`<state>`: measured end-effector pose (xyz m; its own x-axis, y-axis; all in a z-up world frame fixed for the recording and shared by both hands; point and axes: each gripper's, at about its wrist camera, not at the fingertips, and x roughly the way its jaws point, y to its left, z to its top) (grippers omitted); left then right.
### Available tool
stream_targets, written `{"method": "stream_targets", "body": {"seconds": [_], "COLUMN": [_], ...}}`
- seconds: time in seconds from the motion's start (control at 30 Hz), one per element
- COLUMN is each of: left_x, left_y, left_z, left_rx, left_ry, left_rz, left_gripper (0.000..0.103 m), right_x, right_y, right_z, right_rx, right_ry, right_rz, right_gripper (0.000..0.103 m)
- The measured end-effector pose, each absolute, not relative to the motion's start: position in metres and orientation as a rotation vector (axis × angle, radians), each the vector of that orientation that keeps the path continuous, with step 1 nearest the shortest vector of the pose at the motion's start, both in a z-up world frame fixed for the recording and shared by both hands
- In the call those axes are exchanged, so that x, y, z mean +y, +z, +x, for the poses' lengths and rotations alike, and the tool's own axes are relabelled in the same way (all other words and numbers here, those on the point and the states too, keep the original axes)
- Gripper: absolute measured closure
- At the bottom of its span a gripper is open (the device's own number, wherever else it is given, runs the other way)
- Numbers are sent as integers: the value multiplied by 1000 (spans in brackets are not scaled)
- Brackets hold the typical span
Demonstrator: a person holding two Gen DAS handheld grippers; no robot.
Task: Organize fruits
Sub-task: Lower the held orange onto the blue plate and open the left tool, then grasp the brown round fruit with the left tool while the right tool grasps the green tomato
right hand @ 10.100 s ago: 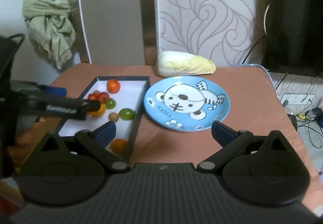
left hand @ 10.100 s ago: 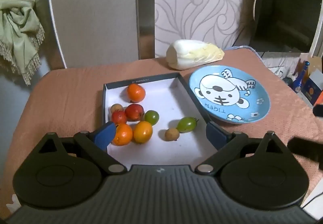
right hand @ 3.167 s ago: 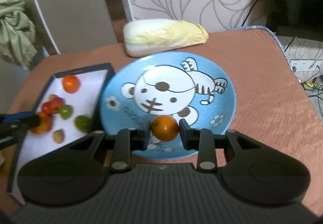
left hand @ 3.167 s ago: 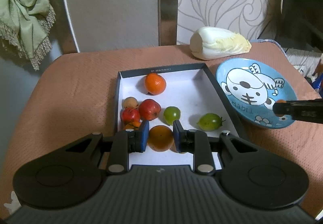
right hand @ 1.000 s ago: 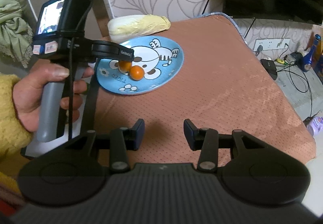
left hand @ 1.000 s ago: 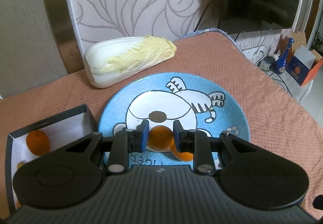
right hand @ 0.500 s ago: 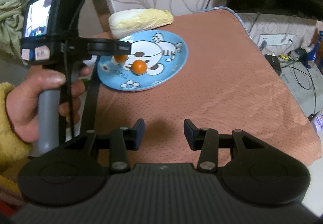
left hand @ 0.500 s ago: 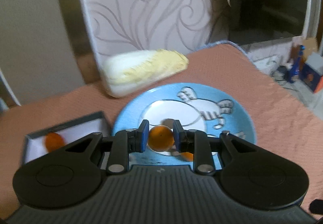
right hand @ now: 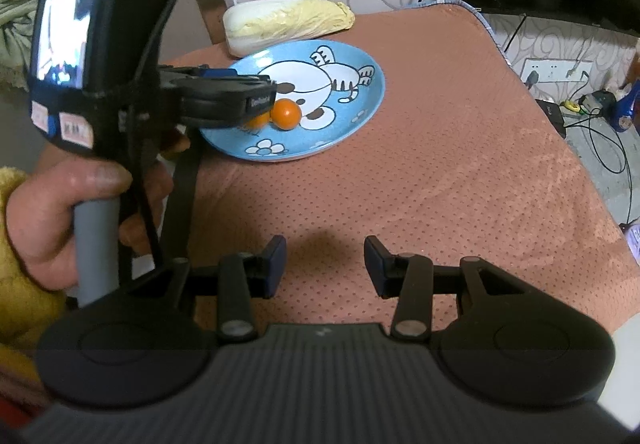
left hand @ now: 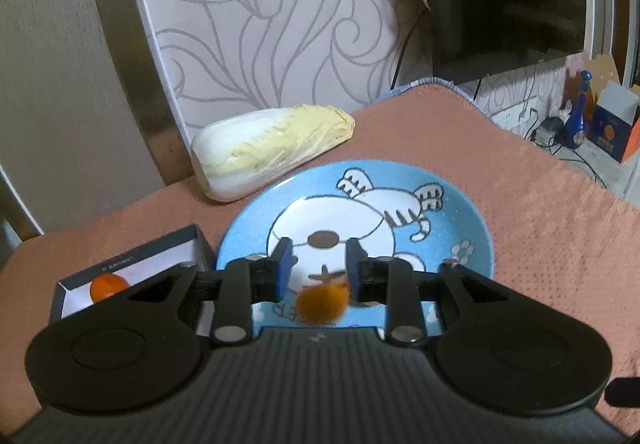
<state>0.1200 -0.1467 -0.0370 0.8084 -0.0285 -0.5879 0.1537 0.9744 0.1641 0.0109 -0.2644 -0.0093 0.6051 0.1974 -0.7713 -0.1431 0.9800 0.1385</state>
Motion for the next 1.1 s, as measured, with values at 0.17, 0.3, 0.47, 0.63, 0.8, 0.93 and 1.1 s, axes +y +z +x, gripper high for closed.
{"method": "stream_targets", "body": {"seconds": [0.17,0.3,0.47,0.63,0.8,0.93,1.1], "left_x": [-143,-133,-104,-71,-44,-29,-21], "left_y": [-22,-10,-4,-12,-26,-41,-52], "left_z": [118,109,85,59,34,26,27], "left_rx": [605,605,614,644,678,736,753], "left_ry": [-98,-101,-76,-21,27,57,84], "left_rz": [168,129,104,101,117,100,103], "left_gripper": [35,34,33,33,34,37,44], "right_x": [-264,-261,-252,-239,-222,-206,-194], "right_y": [-7,1,6,7,10,9,10], "right_z": [11,12,14,17,18,19,19], "right_rx": [876,836,804,774,736,729,733], "right_ry": [210,237,247,272,335,377,436], "right_rz": [67,59,36,28,40,15,-3], "right_gripper": [57,57,57,57,57,57,57]}}
